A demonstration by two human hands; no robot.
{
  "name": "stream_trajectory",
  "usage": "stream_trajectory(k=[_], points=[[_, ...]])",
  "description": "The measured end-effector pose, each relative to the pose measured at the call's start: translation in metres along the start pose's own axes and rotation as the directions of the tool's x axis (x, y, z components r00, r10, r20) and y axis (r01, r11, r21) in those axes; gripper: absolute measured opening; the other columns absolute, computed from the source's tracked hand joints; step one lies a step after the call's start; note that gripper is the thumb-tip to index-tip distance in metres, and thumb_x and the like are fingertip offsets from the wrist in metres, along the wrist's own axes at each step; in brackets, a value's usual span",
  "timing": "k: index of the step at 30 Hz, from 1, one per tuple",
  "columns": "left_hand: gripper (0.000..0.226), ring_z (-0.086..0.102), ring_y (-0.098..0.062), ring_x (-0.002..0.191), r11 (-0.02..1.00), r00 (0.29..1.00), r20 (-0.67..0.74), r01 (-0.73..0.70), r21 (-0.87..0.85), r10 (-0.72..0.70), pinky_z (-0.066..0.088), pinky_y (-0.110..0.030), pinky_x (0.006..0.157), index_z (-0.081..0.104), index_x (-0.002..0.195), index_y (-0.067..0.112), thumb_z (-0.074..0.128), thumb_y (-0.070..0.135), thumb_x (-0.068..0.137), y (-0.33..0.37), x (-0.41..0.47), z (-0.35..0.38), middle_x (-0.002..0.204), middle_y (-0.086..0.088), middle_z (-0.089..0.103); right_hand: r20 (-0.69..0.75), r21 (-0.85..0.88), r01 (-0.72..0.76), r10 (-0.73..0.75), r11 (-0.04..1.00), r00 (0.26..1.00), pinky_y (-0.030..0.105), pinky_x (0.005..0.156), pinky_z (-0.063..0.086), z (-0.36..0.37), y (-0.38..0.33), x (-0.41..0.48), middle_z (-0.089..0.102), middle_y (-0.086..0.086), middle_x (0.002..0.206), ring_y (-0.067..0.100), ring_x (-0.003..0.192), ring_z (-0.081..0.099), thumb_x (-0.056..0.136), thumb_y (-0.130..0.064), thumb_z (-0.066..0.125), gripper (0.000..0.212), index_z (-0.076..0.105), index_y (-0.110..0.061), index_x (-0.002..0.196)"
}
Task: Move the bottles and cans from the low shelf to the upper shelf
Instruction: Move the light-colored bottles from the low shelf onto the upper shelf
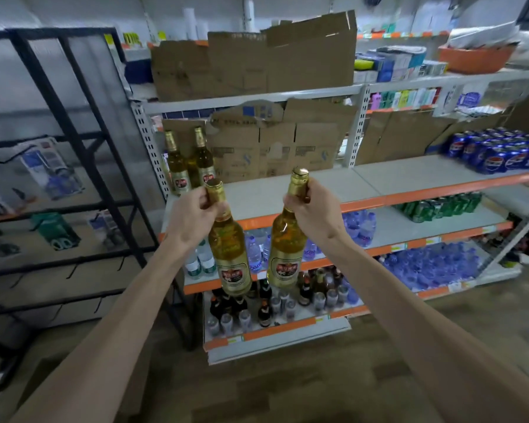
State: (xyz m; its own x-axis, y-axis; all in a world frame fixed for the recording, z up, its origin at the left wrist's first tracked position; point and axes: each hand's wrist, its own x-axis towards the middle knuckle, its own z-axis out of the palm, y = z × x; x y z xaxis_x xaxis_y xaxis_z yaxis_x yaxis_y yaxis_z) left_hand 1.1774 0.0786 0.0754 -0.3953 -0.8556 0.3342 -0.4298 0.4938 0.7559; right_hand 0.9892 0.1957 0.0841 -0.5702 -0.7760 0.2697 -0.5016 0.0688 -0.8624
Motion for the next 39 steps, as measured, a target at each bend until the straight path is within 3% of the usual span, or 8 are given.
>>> stream_trajectory(k=[7,14,19,22,27,31,35,39], points=[[0.02,0.067,-0.008,0.087,0.999,0.998,-0.033,0.054,0.008,-0.054,0.047,-0.015,0.071,0.069,0.104,0.006,0.071,0.019,0.088,-0.067,0.098,0.002,0.101,-0.001,0.073,0.03,-0.04,-0.027,0.029,0.999,0.999,0.036,0.072,0.05,0.074,0.024,0.104,0.064,0.0,0.087,0.021,0.083,0.06,0.091,-0.023,0.062,0.012,0.057,-0.013,0.095],[0.018,0.068,-0.016,0.096,0.994,0.991,-0.083,0.111,0.021,-0.109,0.055,-0.036,0.088,0.068,0.102,0.009,0.071,0.02,0.088,-0.124,0.22,-0.011,0.104,-0.002,0.073,0.027,-0.1,0.004,-0.001,0.995,1.0,0.026,0.061,0.037,0.145,0.034,0.227,0.06,-0.004,0.086,0.014,0.077,0.055,0.09,-0.021,0.064,0.012,0.056,-0.013,0.093],[0.017,0.066,-0.013,0.093,0.984,0.981,-0.114,0.167,0.063,-0.159,0.049,-0.021,0.078,0.067,0.102,0.009,0.068,0.021,0.091,-0.154,0.286,-0.017,0.103,0.0,0.072,0.077,-0.083,-0.001,0.007,0.997,0.997,0.036,0.072,0.053,0.191,0.038,0.309,0.065,0.002,0.091,0.023,0.085,0.062,0.089,-0.019,0.064,0.012,0.058,-0.01,0.097],[0.019,0.066,-0.014,0.095,0.975,0.969,-0.127,0.218,0.037,-0.211,0.047,-0.021,0.077,0.066,0.104,0.009,0.066,0.024,0.092,-0.181,0.314,-0.015,0.105,-0.001,0.071,0.148,-0.088,0.008,0.005,0.996,0.989,0.04,0.074,0.054,0.22,0.041,0.345,0.061,0.001,0.086,0.023,0.084,0.061,0.09,-0.02,0.064,0.013,0.056,-0.011,0.093],[0.024,0.065,-0.017,0.098,0.959,0.961,-0.144,0.256,0.124,-0.238,0.048,-0.025,0.082,0.068,0.109,0.009,0.066,0.026,0.091,-0.216,0.345,-0.01,0.108,-0.001,0.069,0.267,-0.055,0.03,-0.014,0.998,0.964,0.037,0.072,0.054,0.261,0.039,0.381,0.063,-0.002,0.078,0.019,0.078,0.062,0.091,-0.023,0.064,0.02,0.052,-0.02,0.076],[0.023,0.06,-0.01,0.088,0.952,0.963,-0.136,0.254,0.168,-0.233,0.037,-0.011,0.066,0.067,0.104,0.007,0.064,0.028,0.093,-0.236,0.36,-0.009,0.101,0.001,0.068,0.302,-0.045,0.03,-0.015,0.999,0.953,0.034,0.075,0.053,0.287,0.04,0.402,0.064,-0.002,0.081,0.017,0.081,0.062,0.09,-0.023,0.065,0.013,0.056,-0.019,0.082],[0.02,0.065,-0.013,0.091,0.964,0.966,-0.081,0.253,0.077,-0.247,0.047,-0.019,0.073,0.065,0.102,0.009,0.064,0.027,0.093,-0.261,0.37,-0.012,0.098,-0.001,0.069,0.305,-0.058,0.013,0.006,0.998,0.952,0.031,0.073,0.049,0.316,0.048,0.411,0.065,-0.001,0.089,0.018,0.084,0.062,0.089,-0.027,0.066,0.017,0.059,-0.014,0.098],[0.016,0.067,-0.012,0.098,0.966,0.966,-0.025,0.257,-0.036,-0.258,0.055,-0.03,0.084,0.065,0.105,0.013,0.063,0.025,0.094,-0.276,0.38,-0.012,0.104,0.0,0.07,0.299,-0.066,-0.005,0.024,0.998,0.954,0.029,0.072,0.048,0.335,0.053,0.415,0.064,-0.001,0.09,0.015,0.084,0.061,0.09,-0.028,0.066,0.018,0.058,-0.014,0.097]])
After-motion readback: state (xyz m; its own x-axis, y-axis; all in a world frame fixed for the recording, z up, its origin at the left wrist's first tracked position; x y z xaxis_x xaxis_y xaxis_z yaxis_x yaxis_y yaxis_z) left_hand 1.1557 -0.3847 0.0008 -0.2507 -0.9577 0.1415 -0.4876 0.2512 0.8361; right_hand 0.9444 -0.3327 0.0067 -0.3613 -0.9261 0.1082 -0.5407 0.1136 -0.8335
